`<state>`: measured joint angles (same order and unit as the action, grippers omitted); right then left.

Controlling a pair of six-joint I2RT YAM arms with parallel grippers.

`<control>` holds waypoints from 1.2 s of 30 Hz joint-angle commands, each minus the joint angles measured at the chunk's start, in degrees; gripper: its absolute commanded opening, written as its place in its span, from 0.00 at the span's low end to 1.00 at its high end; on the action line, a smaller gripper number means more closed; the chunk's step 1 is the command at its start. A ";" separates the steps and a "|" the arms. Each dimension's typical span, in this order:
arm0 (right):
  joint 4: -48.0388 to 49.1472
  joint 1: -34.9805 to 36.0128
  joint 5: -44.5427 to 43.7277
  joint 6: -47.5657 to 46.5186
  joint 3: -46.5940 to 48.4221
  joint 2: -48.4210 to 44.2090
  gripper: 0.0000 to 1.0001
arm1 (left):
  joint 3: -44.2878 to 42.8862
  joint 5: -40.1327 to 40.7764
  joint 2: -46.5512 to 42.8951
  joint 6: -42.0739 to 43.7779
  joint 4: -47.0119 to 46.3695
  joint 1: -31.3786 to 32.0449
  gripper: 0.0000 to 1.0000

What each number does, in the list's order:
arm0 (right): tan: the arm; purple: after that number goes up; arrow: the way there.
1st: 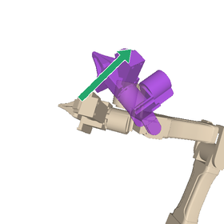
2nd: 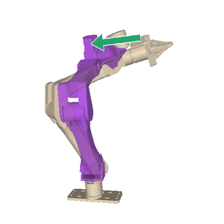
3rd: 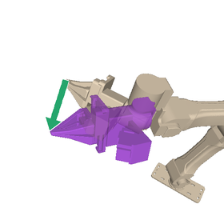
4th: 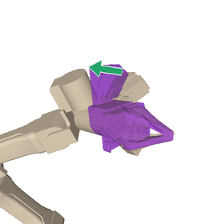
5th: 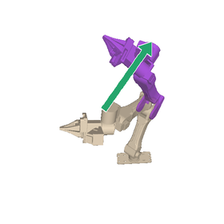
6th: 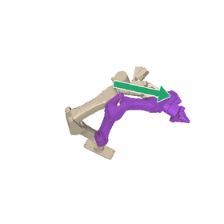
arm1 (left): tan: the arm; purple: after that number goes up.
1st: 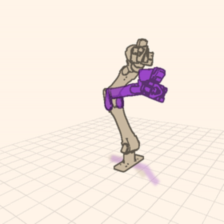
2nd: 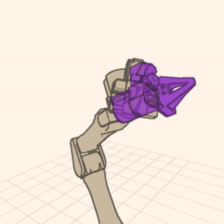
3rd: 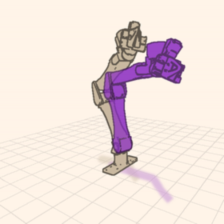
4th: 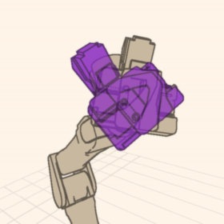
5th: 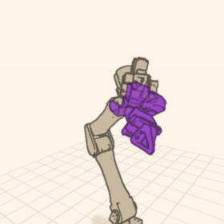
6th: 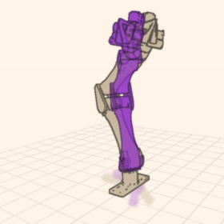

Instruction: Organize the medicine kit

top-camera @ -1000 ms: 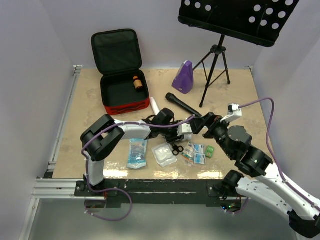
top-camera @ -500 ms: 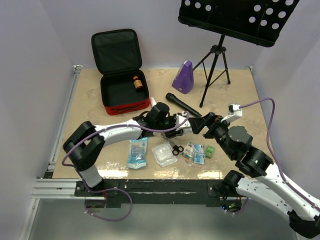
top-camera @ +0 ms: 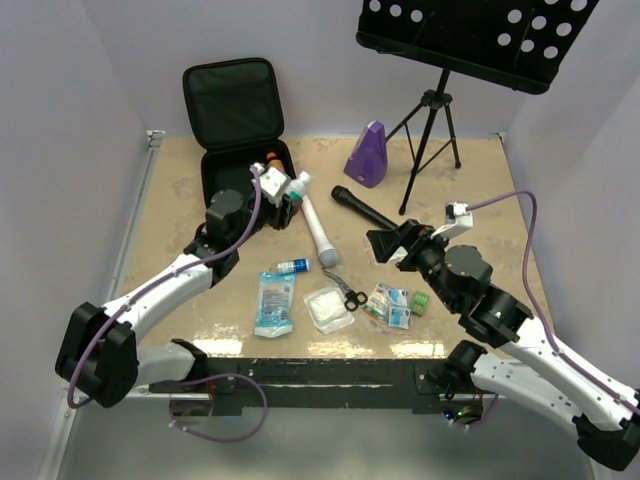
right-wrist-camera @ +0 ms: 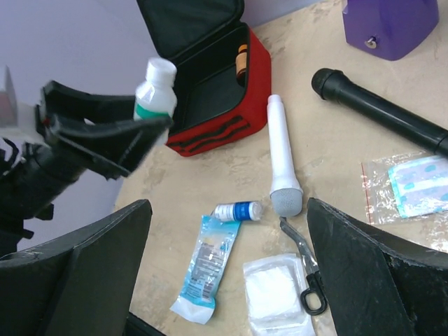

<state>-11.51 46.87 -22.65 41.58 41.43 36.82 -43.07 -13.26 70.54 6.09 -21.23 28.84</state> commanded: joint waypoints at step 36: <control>10.28 -0.11 3.94 -5.63 1.99 13.19 0.98 | -61.24 17.92 62.78 -38.08 28.96 -18.82 0.16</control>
<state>-3.27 46.87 -18.46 37.67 40.27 49.63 -97.67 6.15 129.97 -30.74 7.35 10.46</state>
